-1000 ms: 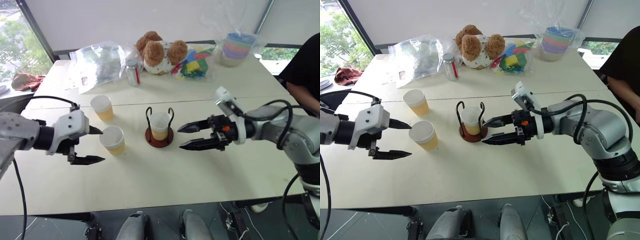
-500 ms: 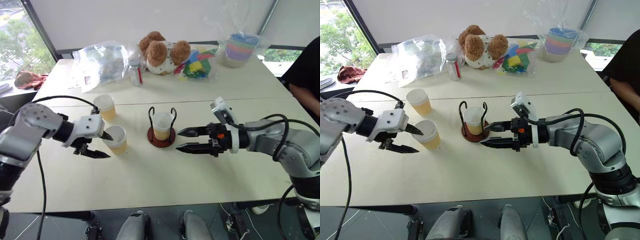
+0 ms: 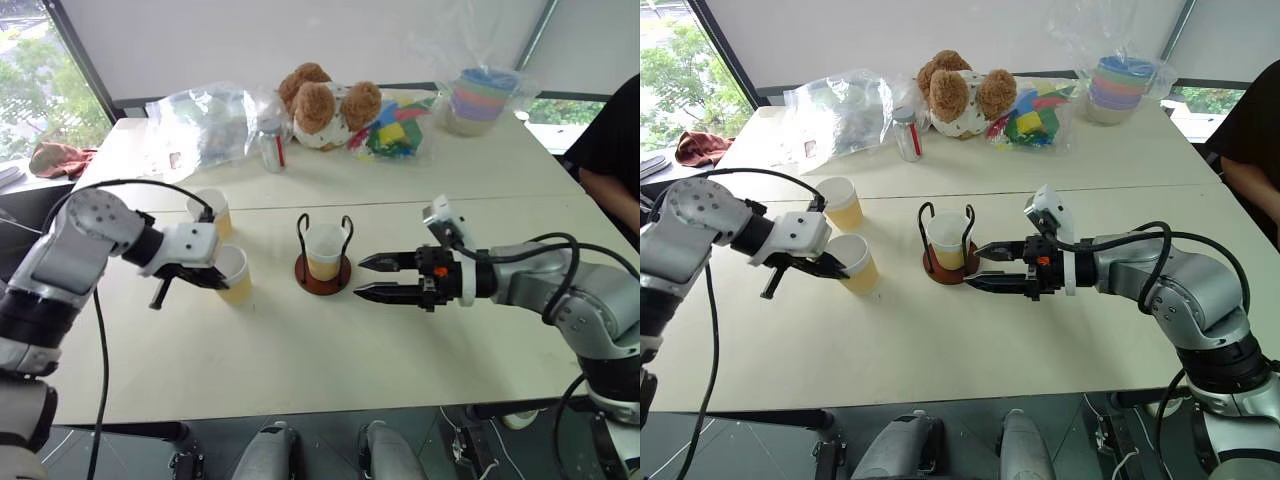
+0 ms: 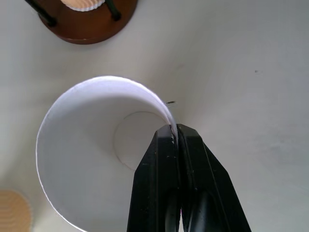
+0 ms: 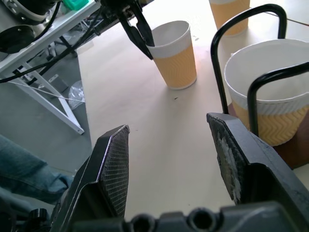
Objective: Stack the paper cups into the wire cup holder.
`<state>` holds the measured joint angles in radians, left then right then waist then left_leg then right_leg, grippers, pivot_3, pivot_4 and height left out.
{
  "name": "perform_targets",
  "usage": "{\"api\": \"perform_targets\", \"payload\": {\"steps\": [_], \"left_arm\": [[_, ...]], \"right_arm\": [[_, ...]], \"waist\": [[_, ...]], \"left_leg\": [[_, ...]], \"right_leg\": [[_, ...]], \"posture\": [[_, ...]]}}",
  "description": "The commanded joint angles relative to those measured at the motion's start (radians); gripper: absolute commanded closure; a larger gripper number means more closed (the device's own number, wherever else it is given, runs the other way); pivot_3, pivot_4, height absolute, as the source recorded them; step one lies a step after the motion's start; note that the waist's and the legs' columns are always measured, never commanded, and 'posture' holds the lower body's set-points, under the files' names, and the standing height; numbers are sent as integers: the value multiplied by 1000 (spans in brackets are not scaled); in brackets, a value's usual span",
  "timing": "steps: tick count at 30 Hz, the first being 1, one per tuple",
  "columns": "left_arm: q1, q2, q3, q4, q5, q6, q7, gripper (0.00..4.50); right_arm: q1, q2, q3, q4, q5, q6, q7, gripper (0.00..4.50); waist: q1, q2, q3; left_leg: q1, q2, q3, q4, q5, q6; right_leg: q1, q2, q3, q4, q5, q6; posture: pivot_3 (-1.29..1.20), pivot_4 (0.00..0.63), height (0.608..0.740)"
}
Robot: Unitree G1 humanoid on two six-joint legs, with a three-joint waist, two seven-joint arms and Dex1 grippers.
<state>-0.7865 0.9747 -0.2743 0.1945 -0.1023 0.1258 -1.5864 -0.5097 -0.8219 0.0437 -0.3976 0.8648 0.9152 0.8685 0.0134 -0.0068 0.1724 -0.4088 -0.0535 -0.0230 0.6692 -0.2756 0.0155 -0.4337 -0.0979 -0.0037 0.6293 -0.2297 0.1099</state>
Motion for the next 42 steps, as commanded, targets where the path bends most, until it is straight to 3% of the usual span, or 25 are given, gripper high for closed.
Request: {"api": "perform_targets", "payload": {"steps": [1, 5, 9, 13, 21, 34, 42], "left_arm": [[-169, 3, 4, 40, -25, 24, -26, 4465], [-390, 24, -111, 132, -92, 17, -28, 4465], [-607, -81, -197, 292, -181, -17, -28, 4465], [-718, -195, -287, 431, -260, -75, -28, 4465], [-782, -334, -412, 644, -264, -249, -28, 4465], [-788, -311, -596, 552, -429, -232, -28, 4465], [-782, -310, -655, 556, -430, -274, -28, 4465]], "right_arm": [[14, -25, -63, 7, -25, -26, 7, 1728], [52, -77, -123, 50, -80, -45, 1, 1728], [102, -124, -193, 50, -101, -59, 9, 1728], [125, -112, -228, 31, -114, -64, -23, 1728], [203, -84, -296, -67, -63, -19, -97, 1728], [234, -75, -300, -94, -51, -7, -152, 1728], [230, -59, -287, -94, -59, -12, -163, 1728]], "waist": [[-1, -2, 1], [-3, -3, 2], [1, -3, 2], [-3, -3, 2], [-8, -3, 3], [-1, -3, 3], [-2, -3, 3]], "left_leg": [[0, 0, 0, 0, 0, 0], [-1, 0, -2, 6, -2, 3], [-2, -1, -3, 11, -5, 8], [-1, -1, -2, 13, -5, 9], [-1, -1, -3, 12, -6, 10], [-2, -1, -3, 14, -6, 11], [-2, -1, -3, 14, -6, 11]], "right_leg": [[0, 0, 0, 0, 0, 0], [2, 1, -1, 1, -1, 1], [5, 0, -1, 1, -3, 5], [6, 0, 0, 1, -3, 5], [4, 1, 0, 2, -3, 5], [5, 0, 1, 1, -3, 5], [5, 0, 1, 1, -3, 5]], "posture": [[0, 150, 740], [0, 150, 740], [0, 150, 740], [0, 150, 740], [0, 150, 740], [0, 150, 740], [0, 150, 740]]}}
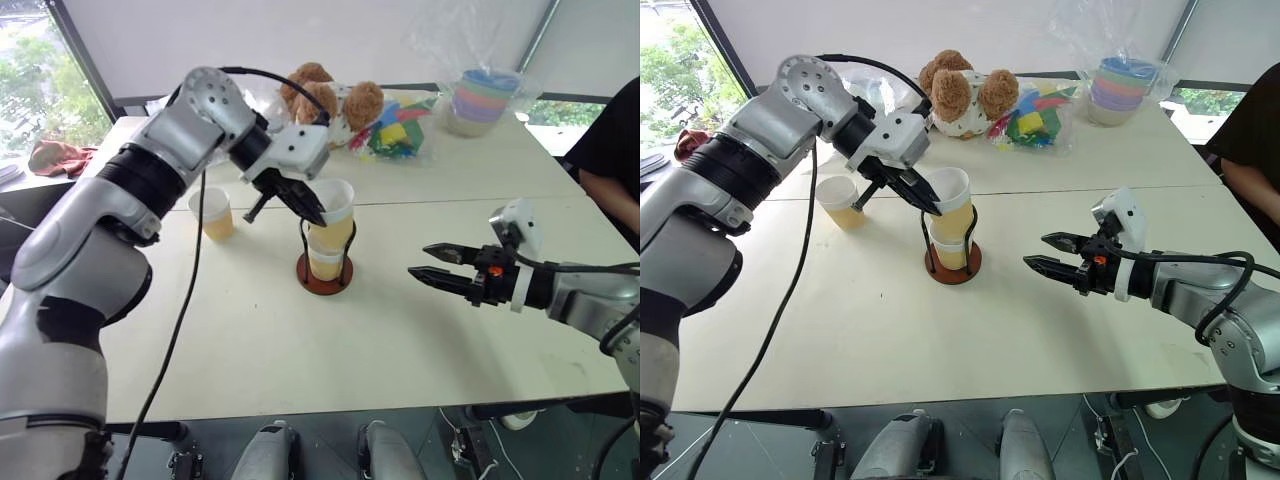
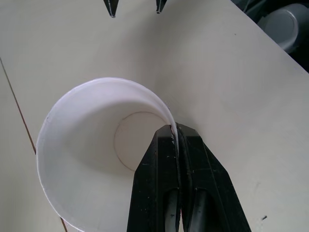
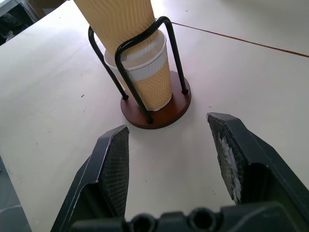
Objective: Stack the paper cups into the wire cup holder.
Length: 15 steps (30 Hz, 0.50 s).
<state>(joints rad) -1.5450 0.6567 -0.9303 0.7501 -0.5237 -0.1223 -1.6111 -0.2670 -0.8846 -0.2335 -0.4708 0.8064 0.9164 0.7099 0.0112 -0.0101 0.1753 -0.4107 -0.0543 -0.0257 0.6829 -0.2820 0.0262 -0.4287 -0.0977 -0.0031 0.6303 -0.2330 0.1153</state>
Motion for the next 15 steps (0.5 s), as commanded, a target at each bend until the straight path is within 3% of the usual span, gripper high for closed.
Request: {"api": "perform_targets", "payload": {"steps": [1, 3, 8, 12, 15], "left_arm": [[-21, 4, 0, 8, -5, -36, -3, 4225], [-17, -12, 5, 33, 9, -52, -3, 3559], [-33, -52, 71, 111, 50, -78, -3, 1039], [-73, -53, 181, 221, 122, -97, -3, 1039], [-69, 32, 281, 309, 218, -92, 16, 1039]], "right_arm": [[-13, 5, -9, -20, -1, -14, -6, 1728], [-15, 8, -8, -18, -4, -16, -7, 1728], [-19, 14, -8, -19, -1, -20, -3, 1728], [-50, 13, -28, -42, 42, -14, 9, 1728], [-139, -13, -26, -103, 114, 18, 10, 1728]], "waist": [[1, 0, 0], [1, 0, 0], [1, 0, 0], [-2, 0, 0], [-13, 1, 1]], "left_leg": [[0, 0, 0, 0, 0, 0], [0, 0, 0, 0, 0, 0], [0, 0, 0, 0, 0, 0], [0, 0, 0, 0, 0, 0], [0, 0, 0, 0, 0, 1]], "right_leg": [[0, 0, 0, 0, 0, 0], [0, 0, 0, 0, 0, 0], [0, 0, 0, 0, 0, 0], [0, 0, 0, 0, 0, 0], [-1, 1, 0, 0, 0, 0]], "posture": [[0, 150, 740], [0, 150, 740], [0, 150, 740], [0, 150, 740], [0, 150, 740]]}}
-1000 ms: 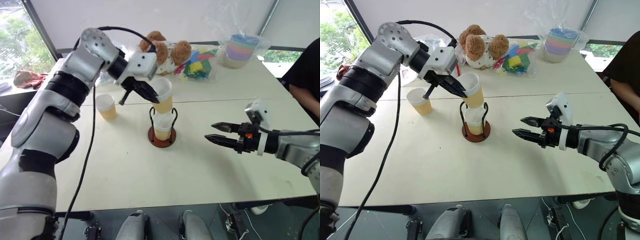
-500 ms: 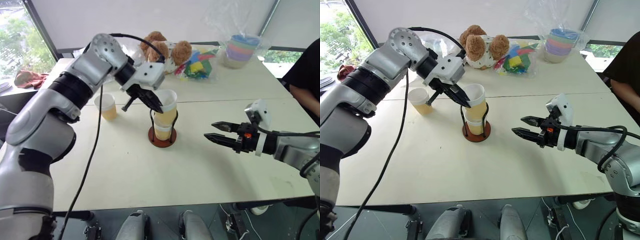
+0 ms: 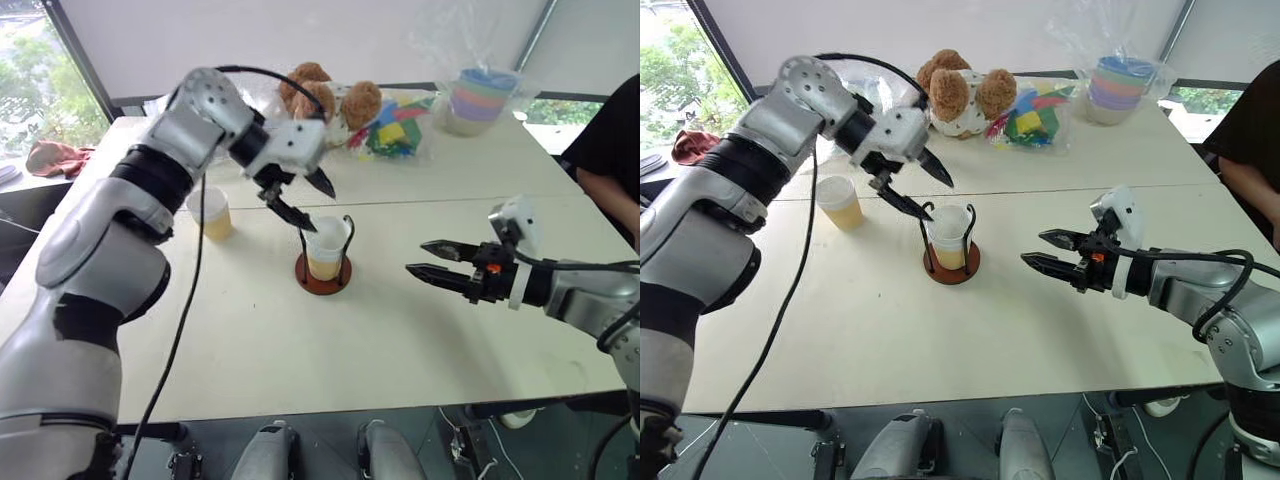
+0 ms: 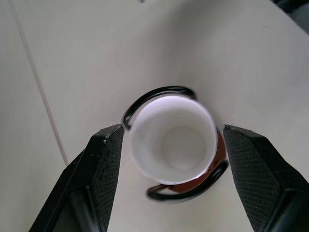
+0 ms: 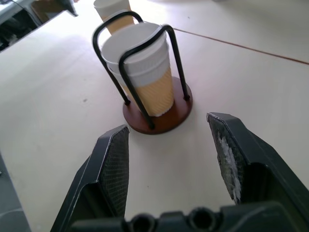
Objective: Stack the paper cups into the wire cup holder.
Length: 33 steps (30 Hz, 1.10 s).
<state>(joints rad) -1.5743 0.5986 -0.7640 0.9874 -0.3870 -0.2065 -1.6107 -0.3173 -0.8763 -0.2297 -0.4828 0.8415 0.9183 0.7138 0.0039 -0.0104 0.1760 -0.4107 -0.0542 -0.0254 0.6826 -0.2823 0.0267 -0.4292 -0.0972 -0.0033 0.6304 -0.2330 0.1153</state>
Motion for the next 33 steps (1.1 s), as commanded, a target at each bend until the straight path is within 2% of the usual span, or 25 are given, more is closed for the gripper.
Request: {"api": "perform_targets", "payload": {"steps": [1, 8, 13, 20, 33], "left_arm": [[-28, 123, 141, 97, 116, -11, 41, 1039], [129, 293, 314, 131, 259, -49, 173, 1039], [256, 340, 406, 94, 306, -59, 210, 1039], [329, 321, 479, 96, 361, -59, 216, 1039], [300, 203, 465, 219, 524, -135, 307, 1039]], "right_arm": [[-123, -26, -22, -110, 101, 26, 4, 1728], [-239, 16, 77, -131, 149, 31, 6, 1728], [-260, 36, 151, -89, 99, 1, 42, 1728], [-260, 38, 177, -64, 60, -20, 73, 1728], [-229, 13, 132, -97, 86, 6, 59, 1728]], "waist": [[-15, 2, 0], [-12, 1, 0], [0, 0, 0], [7, -1, 0], [6, -1, 0]], "left_leg": [[0, 0, 0, 0, 0, 1], [1, 1, -2, -1, -2, 4], [-1, -1, -2, 1, -2, 3], [-1, -2, -1, 1, -2, 3], [-1, -2, -1, 1, -2, 3]], "right_leg": [[-1, 0, 0, 0, 0, 0], [-1, 1, 0, 1, -1, 1], [1, -1, 0, 1, -1, 1], [1, -2, 0, 1, -1, 1], [1, -1, 0, 1, 0, 1]], "posture": [[0, 150, 740], [0, 150, 740], [0, 150, 740], [0, 150, 740], [0, 150, 740]]}}
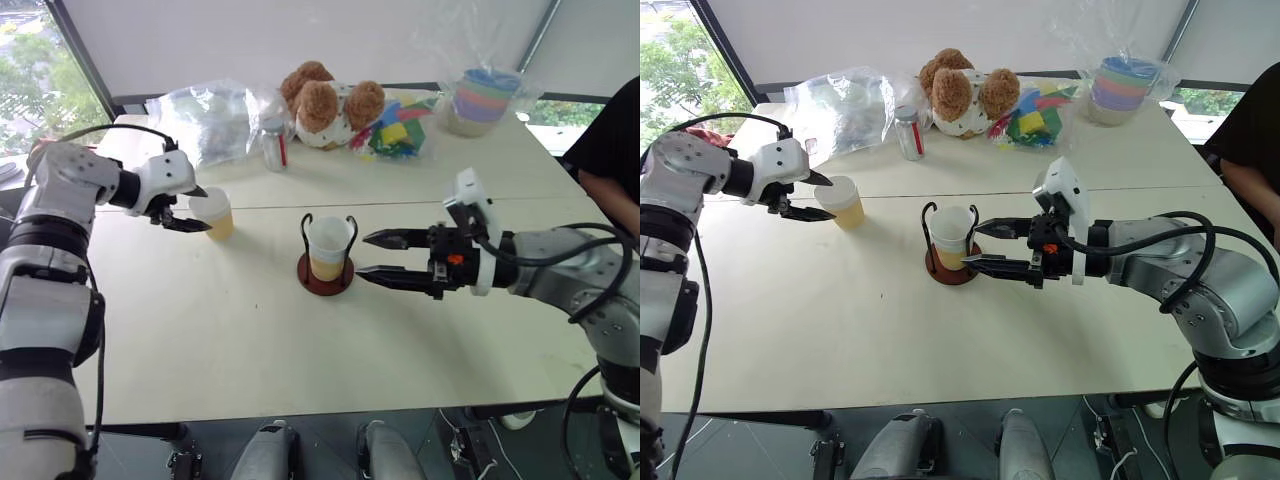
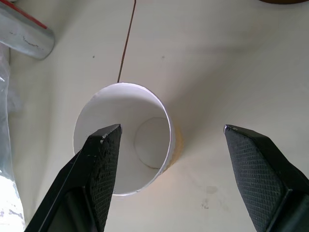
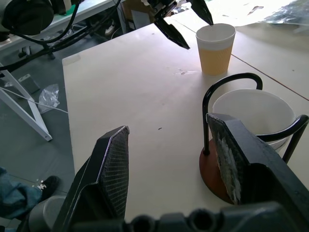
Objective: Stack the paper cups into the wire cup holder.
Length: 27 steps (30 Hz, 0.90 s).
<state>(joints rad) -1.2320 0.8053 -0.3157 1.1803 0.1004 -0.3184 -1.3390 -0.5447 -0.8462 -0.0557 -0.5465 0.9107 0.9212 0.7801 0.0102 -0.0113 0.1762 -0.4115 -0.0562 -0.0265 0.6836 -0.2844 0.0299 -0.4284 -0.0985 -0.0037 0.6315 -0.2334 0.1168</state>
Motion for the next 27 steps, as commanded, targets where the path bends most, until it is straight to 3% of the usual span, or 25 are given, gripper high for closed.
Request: {"api": "perform_targets", "payload": {"steps": [1, 3, 6, 11, 20, 27], "left_arm": [[-46, -17, 13, 42, 53, -25, 54, 1039], [-50, -39, 8, 69, 82, -24, 82, 1039], [-53, -59, 7, 90, 113, -31, 97, 1902], [-59, -70, 14, 103, 139, -44, 87, 4431], [-122, -60, 23, 84, 158, -75, 52, 4480], [-348, -161, 57, -35, -34, 57, -256, 4480]], "right_arm": [[1, -18, -48, -38, 20, 7, -15, 1728], [7, -19, -57, -46, 25, 14, -28, 1728], [12, -19, -66, -54, 31, 21, -42, 1728], [16, -21, -74, -58, 36, 28, -53, 1728], [39, -38, -85, -15, 9, 20, -35, 1728], [121, -174, -109, 58, -98, -34, 61, 1728]], "waist": [[1, 0, 0], [3, 0, 0], [2, 0, 0], [0, 0, 0], [3, -1, 0], [9, -3, 1]], "left_leg": [[0, 0, 0, 0, 0, 0], [0, 0, 0, 0, 0, 0], [0, 0, 0, 0, 0, 0], [0, 0, 0, 0, 0, 0], [0, 0, 0, 0, 0, 0], [-4, -1, -1, 2, 0, 0]], "right_leg": [[0, 0, 0, 0, 0, 0], [0, 0, 0, 0, 0, 0], [0, 0, 0, 0, 0, 0], [0, 0, 0, 0, 0, 0], [0, 0, 0, 0, 0, 1], [0, -1, -1, -2, 0, 1]], "posture": [[0, 150, 740], [0, 150, 740], [0, 150, 740], [0, 150, 740], [0, 150, 740], [0, 150, 740]]}}
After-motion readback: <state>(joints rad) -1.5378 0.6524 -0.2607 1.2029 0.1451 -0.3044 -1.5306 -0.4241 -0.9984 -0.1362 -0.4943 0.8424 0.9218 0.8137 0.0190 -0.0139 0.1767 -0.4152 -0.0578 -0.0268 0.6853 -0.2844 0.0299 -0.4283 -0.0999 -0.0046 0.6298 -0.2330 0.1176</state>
